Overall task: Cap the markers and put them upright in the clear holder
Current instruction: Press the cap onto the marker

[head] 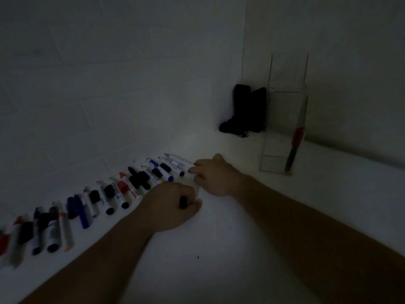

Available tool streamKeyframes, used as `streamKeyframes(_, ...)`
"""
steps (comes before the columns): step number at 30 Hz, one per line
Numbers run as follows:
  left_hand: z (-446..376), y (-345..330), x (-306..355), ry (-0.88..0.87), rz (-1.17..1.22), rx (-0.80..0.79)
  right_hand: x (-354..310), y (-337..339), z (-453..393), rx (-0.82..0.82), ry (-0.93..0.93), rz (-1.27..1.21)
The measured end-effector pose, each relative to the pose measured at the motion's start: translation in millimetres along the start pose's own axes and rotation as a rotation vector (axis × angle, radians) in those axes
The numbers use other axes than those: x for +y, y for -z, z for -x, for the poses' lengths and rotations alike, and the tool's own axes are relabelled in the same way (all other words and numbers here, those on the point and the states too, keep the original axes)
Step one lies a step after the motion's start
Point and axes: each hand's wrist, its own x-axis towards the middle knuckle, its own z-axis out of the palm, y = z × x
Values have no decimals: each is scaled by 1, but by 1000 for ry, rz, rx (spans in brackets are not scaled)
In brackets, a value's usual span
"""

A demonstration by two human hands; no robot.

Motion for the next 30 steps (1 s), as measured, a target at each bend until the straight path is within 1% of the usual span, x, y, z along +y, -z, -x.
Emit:
streamKeyframes(2, 1, 1, 0, -5, 25, 3, -2, 7, 5, 68, 31, 127)
streamKeyframes(3, 1, 1, -1, -12, 24, 3, -3, 11, 10, 107, -1, 163)
streamKeyframes(5, 0, 1, 0, -18, 9, -6, 0, 17, 24, 145, -135, 179)
streamKeyframes(7, -1, 0, 0, -27, -40, -12, 0, 16, 37, 183, -252, 122)
streamKeyframes(9, -1, 2, 3, -23, -69, -26, -5, 10, 42, 229, -251, 39)
streamKeyframes(11, -2, 4, 4, 2, -18, -55, -3, 5, 40, 203, -249, -60)
streamKeyframes(13, -6, 12, 8, 75, 39, -48, 4, 7, 38, 163, -251, -80)
streamKeyframes(15, -20, 25, 10, 182, -8, 35, 18, 9, 42, 164, -270, -88)
streamKeyframes(17, -42, 42, 10, 305, -59, 85, 30, 11, 50, 201, -252, -137)
streamKeyframes(18, -55, 50, 7, 357, -78, 67, 34, 10, 53, 230, -239, -166)
streamKeyframes(20, -82, 61, -4, 426, -185, -37, 36, 9, 57, 281, -225, -214)
streamKeyframes(21, -96, 63, -10, 456, -264, -123, 36, 9, 58, 296, -222, -227)
streamKeyframes(23, -119, 61, -18, 521, -422, -341, 34, 10, 58, 305, -230, -237)
streamKeyframes(25, -134, 55, -17, 545, -543, -549, 32, 12, 59, 323, -240, -251)
streamKeyframes(26, -139, 51, -17, 544, -568, -603, 31, 14, 60, 335, -250, -263)
streamKeyframes(27, -142, 48, -16, 532, -579, -625, 31, 14, 60, 344, -262, -271)
streamKeyframes(30, -145, 40, -22, 475, -606, -614, 31, 15, 61, 377, -260, -272)
